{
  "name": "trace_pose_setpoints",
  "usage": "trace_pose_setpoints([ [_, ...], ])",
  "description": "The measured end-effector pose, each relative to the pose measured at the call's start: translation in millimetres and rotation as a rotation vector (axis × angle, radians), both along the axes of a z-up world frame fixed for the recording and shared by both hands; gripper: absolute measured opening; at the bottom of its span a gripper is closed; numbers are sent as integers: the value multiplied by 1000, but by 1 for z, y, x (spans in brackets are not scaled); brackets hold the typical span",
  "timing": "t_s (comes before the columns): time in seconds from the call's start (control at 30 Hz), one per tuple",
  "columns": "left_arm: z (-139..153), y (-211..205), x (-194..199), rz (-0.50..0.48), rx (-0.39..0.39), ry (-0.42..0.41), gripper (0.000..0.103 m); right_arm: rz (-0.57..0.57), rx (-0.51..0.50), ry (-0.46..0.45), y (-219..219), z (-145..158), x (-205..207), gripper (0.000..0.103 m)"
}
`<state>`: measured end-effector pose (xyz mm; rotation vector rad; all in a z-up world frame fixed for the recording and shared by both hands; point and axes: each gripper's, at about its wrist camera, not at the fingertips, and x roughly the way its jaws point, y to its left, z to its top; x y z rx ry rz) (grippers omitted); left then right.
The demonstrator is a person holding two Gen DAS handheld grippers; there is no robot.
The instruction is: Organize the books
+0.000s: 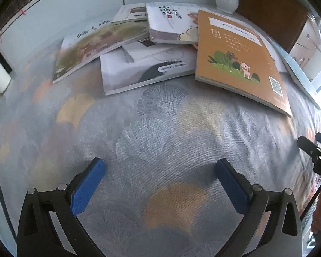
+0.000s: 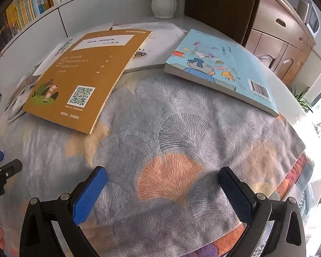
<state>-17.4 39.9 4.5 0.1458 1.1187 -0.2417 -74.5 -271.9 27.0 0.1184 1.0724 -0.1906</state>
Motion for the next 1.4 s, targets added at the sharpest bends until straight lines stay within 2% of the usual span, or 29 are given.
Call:
trace_pose_setpoints([
  [0.13, 2, 0, 7, 9, -4, 32, 103, 3, -5, -7, 4, 0, -2, 103],
  [0.2, 6, 3, 21, 21, -21, 39, 99, 10, 1, 11, -3, 0, 4, 103],
  [0.3, 31, 10, 38, 2, -82, 13, 97, 15, 40, 65, -11, 5, 14, 102],
  [0.43, 60, 0, 68, -68, -161, -17, 97, 38, 135, 3, -17, 28, 29, 101],
  [0.53, 61, -16, 89, -104, -231, 8, 95, 69, 226, -31, -15, 39, 50, 97],
  [0.57, 58, -21, 93, -106, -233, 13, 93, 75, 241, -36, -14, 40, 56, 90],
  [0.6, 54, -27, 99, -108, -224, 27, 85, 82, 258, -38, -12, 40, 66, 81],
  [0.63, 48, -34, 105, -111, -215, 42, 76, 86, 261, -34, -10, 39, 71, 77],
  [0.7, 41, -41, 112, -120, -218, 67, 63, 95, 262, -16, -7, 35, 83, 53],
  [0.73, 37, -45, 114, -129, -221, 81, 62, 100, 281, -1, -6, 31, 92, 49],
  [0.83, 29, -59, 114, -162, -216, 96, 56, 99, 325, 18, -3, 20, 105, 42],
  [1.0, 28, -73, 104, -218, -233, 93, 57, 112, 379, 20, -2, 14, 110, 39],
  [1.1, 30, -85, 92, -260, -161, 59, 56, 131, 386, 32, 1, 14, 111, 39],
  [1.27, 30, -80, 67, -262, -232, 105, 56, 129, 399, 56, -8, 15, 99, 40],
  [1.4, 26, -75, 25, -301, -241, 138, 56, 159, 396, 99, -12, 15, 77, 41],
])
